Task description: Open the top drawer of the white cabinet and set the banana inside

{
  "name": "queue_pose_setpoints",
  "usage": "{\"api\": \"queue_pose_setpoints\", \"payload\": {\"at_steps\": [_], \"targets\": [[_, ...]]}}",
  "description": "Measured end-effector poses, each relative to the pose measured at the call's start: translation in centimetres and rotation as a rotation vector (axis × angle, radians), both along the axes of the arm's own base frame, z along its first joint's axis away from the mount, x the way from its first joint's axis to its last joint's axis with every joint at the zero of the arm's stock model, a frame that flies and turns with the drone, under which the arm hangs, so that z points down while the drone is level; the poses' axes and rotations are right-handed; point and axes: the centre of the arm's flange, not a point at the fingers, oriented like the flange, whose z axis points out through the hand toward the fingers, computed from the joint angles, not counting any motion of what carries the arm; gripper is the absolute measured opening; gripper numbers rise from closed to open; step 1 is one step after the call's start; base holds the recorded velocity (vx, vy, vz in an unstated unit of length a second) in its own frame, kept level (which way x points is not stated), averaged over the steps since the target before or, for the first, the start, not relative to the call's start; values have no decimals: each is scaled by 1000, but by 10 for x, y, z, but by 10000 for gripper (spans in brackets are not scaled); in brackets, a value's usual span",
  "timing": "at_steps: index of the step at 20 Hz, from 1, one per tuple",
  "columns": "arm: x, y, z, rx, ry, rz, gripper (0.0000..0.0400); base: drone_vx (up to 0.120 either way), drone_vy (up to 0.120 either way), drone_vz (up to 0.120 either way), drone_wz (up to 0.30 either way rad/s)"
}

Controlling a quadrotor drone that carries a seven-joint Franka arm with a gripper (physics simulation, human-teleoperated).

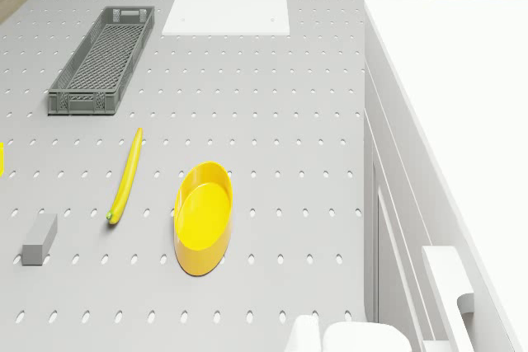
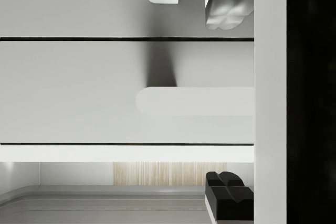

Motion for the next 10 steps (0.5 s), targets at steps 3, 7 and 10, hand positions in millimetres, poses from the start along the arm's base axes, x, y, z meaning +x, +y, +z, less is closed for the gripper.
{"api": "queue_pose_setpoints", "payload": {"at_steps": [3, 7, 10], "targets": [[0, 15, 0, 0, 0, 0, 400, 0, 0, 0, 0], [0, 30, 0, 0, 0, 0, 400, 0, 0, 0, 0], [0, 37, 0, 0, 0, 0, 400, 0, 0, 0, 0]]}}
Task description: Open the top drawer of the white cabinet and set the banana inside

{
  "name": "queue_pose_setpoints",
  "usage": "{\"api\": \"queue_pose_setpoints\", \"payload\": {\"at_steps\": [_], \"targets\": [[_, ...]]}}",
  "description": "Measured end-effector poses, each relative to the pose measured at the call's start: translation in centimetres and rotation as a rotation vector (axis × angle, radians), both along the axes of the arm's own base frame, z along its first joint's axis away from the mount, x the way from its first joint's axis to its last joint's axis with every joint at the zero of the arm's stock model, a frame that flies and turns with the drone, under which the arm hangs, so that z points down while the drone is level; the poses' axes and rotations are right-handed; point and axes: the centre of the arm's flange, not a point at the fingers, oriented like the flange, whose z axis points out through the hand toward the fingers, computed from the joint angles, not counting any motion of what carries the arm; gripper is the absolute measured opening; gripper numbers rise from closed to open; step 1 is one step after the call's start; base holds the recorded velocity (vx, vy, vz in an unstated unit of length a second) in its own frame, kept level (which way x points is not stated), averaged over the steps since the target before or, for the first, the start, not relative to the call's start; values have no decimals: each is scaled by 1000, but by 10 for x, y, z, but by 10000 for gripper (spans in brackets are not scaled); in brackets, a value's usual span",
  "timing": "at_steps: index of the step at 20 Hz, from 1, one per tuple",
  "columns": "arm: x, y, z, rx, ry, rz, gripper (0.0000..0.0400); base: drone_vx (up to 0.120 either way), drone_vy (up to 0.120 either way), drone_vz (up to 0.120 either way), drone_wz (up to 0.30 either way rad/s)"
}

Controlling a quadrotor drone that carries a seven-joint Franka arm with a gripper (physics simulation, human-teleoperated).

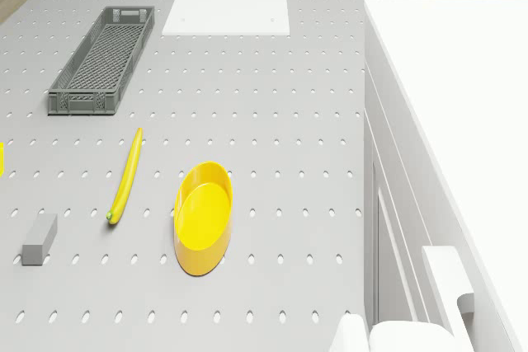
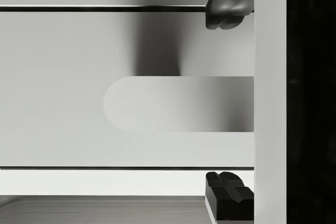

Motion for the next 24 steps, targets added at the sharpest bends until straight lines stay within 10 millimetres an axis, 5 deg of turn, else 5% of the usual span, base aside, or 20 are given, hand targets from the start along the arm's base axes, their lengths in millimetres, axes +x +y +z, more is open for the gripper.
{"api": "queue_pose_setpoints", "payload": {"at_steps": [24], "targets": [[18, 7, 3, 0, 0, 0, 400, 0, 0, 0, 0]]}}
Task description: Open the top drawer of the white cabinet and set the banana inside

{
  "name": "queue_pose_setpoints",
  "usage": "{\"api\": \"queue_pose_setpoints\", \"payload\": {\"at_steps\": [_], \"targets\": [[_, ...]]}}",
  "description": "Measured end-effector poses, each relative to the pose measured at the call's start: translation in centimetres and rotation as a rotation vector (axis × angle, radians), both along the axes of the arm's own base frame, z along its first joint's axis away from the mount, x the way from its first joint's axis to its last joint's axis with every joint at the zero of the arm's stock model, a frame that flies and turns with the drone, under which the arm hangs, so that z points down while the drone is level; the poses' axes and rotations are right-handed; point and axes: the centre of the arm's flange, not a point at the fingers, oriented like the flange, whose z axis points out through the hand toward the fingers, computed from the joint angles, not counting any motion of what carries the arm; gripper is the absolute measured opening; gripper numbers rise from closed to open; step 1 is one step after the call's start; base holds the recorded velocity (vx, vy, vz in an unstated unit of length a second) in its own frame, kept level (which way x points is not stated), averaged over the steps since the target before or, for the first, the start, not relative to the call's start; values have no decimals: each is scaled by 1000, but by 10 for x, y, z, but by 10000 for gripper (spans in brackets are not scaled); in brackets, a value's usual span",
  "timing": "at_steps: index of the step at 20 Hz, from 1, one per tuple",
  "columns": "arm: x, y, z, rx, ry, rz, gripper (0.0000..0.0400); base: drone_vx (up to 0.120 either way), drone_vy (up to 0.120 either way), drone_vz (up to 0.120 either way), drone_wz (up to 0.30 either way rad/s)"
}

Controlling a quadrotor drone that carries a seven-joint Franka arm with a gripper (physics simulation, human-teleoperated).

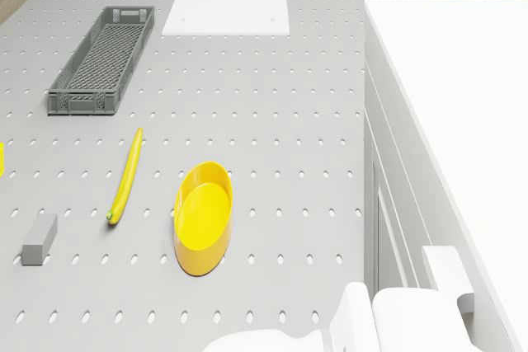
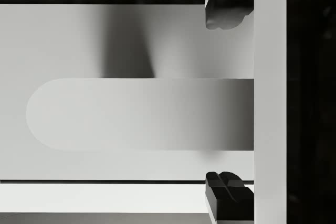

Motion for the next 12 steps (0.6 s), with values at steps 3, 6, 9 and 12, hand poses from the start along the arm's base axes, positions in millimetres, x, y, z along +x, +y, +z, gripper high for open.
{"api": "queue_pose_setpoints", "payload": {"at_steps": [3, 6, 9, 12], "targets": [[0, 0, 1, 0, 0, 0, 400, 0, 0, 0, 0], [0, 0, 2, 0, 0, 0, 355, 0, 0, 0, 0], [1, 0, 2, 0, 0, 0, 223, 0, 0, 0, 0], [1, 0, 2, -2, 6, 0, 170, 0, 0, 0, 0]]}}
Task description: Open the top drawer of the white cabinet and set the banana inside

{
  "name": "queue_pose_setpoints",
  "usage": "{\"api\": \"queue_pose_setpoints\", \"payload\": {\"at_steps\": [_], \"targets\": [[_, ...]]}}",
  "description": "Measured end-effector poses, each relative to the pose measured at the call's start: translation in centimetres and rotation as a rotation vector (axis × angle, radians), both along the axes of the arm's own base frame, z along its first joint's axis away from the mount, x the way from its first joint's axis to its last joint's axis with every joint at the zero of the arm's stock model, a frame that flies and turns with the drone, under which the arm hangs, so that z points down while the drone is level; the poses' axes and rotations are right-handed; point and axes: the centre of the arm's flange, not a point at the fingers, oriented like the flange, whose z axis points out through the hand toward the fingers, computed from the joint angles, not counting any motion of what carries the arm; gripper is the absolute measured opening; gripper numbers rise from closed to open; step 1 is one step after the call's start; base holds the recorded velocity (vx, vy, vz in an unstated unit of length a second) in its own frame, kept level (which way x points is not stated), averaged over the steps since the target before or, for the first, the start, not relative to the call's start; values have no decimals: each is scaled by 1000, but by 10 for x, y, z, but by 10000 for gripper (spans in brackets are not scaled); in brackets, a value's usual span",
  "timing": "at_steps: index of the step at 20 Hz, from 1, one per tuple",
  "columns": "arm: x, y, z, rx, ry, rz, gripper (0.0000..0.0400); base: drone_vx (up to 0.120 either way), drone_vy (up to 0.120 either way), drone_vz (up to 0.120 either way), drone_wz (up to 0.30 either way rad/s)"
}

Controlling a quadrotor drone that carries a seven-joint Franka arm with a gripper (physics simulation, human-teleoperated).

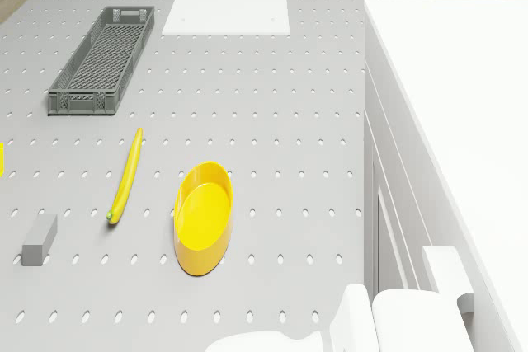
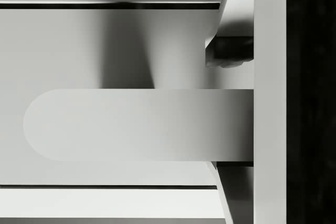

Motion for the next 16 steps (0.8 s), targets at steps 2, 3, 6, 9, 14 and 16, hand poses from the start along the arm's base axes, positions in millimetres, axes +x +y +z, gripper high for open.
{"api": "queue_pose_setpoints", "payload": {"at_steps": [2, 3, 6, 9, 14, 16], "targets": [[0, -1, 1, -18, -20, 0, 195, 0, 0, 0, 0], [0, -1, 0, -14, -20, 0, 175, 0, 0, 0, 0], [2, -2, -6, -2, -47, 0, 142, 0, 0, 0, 0], [1, -12, -3, -3, -18, 0, 137, 0, 0, 0, 0], [-2, -35, 4, -20, 25, 1, 194, 0, 0, 0, 0], [-1, -41, 3, -21, 2, 1, 184, 0, 0, 0, 0]]}}
